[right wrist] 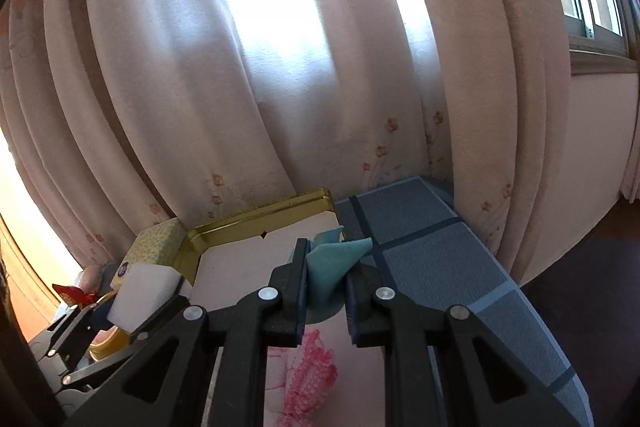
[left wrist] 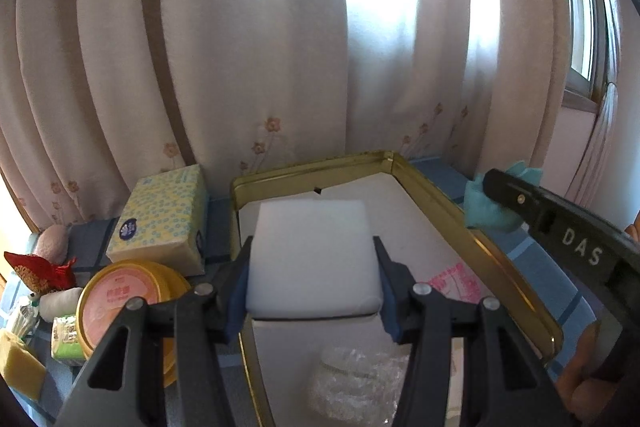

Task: Organize soft objects
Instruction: 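Place the foam block and teal cloth into the gold tray with both grippers, then grasp the yellow sponge with the left gripper and lift it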

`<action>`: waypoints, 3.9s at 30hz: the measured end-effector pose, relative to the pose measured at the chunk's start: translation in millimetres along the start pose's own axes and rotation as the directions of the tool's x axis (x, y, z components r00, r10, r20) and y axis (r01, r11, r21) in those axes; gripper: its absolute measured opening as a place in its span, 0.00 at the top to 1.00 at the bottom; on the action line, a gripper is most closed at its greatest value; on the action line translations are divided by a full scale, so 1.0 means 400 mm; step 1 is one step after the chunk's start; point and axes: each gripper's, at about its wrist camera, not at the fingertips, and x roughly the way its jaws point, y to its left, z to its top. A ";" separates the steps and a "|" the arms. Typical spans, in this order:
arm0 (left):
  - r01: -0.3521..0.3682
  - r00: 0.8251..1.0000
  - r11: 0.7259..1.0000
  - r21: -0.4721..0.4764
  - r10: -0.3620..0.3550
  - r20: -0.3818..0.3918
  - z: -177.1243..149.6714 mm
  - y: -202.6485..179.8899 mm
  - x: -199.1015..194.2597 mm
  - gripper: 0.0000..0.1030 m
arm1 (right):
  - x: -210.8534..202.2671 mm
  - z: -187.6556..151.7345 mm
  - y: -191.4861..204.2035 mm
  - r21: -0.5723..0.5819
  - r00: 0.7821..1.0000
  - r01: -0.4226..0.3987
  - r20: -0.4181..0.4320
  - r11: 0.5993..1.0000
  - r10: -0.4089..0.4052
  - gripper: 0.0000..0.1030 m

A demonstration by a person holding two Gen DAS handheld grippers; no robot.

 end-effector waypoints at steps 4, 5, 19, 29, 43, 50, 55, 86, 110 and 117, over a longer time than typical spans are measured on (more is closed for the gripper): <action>-0.009 1.000 1.000 0.004 0.009 -0.023 0.016 0.001 0.017 0.49 | 0.007 0.018 0.004 -0.004 1.000 -0.019 -0.009 1.000 0.019 0.83; -0.011 0.999 1.000 0.008 0.011 -0.035 0.022 0.001 0.025 0.49 | 0.012 0.024 0.004 0.001 0.999 -0.031 -0.019 1.000 0.031 0.83; -0.045 0.976 0.999 -0.031 0.037 -0.215 0.055 0.032 0.129 0.48 | 0.165 0.069 0.041 0.052 0.975 -0.087 -0.202 0.995 0.096 0.83; -0.067 0.978 0.991 -0.112 0.043 -0.206 0.060 0.061 0.118 0.01 | 0.215 0.048 -0.015 0.297 0.928 -0.205 -0.243 0.933 0.282 0.21; -0.331 0.928 0.940 -0.078 0.339 0.152 -0.021 0.160 -0.072 0.01 | -0.067 -0.037 0.068 0.211 0.974 -0.080 0.222 0.974 0.032 0.15; -0.409 0.885 0.907 -0.094 0.420 0.200 -0.074 0.234 -0.109 0.01 | -0.144 -0.124 0.176 0.128 0.912 0.009 0.406 0.992 -0.061 0.11; -0.430 0.867 0.896 -0.111 0.444 0.227 -0.103 0.279 -0.130 0.01 | -0.147 -0.154 0.218 0.120 0.895 0.020 0.441 0.993 -0.072 0.11; -0.484 0.862 0.837 -0.257 0.506 0.023 -0.272 0.718 -0.289 0.01 | -0.134 -0.257 0.530 -0.122 0.922 -0.152 0.340 0.981 0.185 0.11; -0.236 0.971 0.957 -0.169 0.227 -0.072 -0.308 0.693 -0.215 0.21 | -0.070 -0.287 0.624 -0.202 0.957 -0.250 0.093 0.947 0.273 0.11; -0.161 0.984 0.968 -0.192 0.144 -0.102 -0.320 0.689 -0.198 0.39 | -0.068 -0.288 0.628 -0.207 0.958 -0.248 0.092 0.946 0.271 0.11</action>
